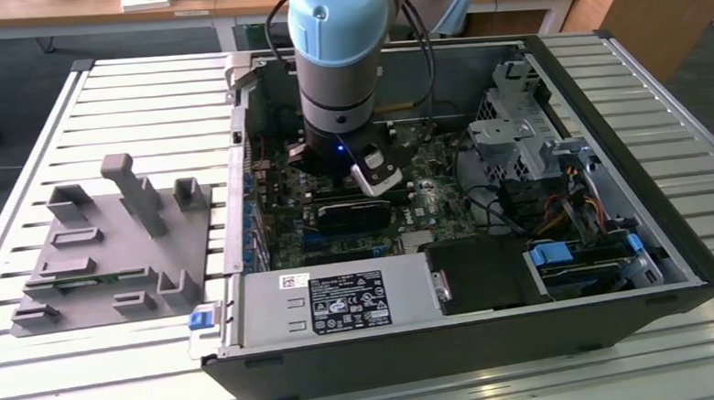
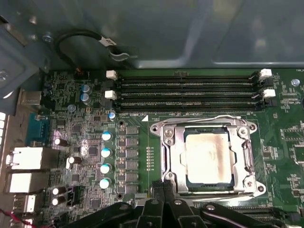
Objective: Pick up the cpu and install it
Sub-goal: 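Install the second cpu locking lever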
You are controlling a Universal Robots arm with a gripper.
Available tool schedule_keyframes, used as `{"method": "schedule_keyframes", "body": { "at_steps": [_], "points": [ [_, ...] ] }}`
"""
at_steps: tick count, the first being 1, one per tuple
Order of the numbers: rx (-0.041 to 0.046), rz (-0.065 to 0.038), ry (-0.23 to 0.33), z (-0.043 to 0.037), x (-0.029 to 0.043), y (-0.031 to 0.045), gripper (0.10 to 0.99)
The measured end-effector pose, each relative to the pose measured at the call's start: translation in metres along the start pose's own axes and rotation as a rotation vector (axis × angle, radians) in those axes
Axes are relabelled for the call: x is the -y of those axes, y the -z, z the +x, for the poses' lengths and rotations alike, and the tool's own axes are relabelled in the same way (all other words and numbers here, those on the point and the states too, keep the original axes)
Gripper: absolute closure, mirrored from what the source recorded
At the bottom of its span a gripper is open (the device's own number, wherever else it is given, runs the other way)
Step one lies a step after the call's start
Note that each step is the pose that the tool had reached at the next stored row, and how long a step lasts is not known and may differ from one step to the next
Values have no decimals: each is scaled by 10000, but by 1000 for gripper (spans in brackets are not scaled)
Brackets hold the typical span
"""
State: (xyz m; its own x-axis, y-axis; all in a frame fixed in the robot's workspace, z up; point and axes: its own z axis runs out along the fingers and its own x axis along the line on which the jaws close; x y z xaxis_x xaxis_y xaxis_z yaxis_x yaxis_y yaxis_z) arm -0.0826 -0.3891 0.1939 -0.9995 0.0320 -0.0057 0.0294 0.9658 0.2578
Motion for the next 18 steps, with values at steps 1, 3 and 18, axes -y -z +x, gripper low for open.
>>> {"method": "schedule_keyframes", "body": {
  "at_steps": [1,3,18],
  "points": [
    [1,-27,0,1,1,-7,980],
    [1,-46,0,4,4,-14,980],
    [0,-45,0,52,14,-24,980]
  ]
}}
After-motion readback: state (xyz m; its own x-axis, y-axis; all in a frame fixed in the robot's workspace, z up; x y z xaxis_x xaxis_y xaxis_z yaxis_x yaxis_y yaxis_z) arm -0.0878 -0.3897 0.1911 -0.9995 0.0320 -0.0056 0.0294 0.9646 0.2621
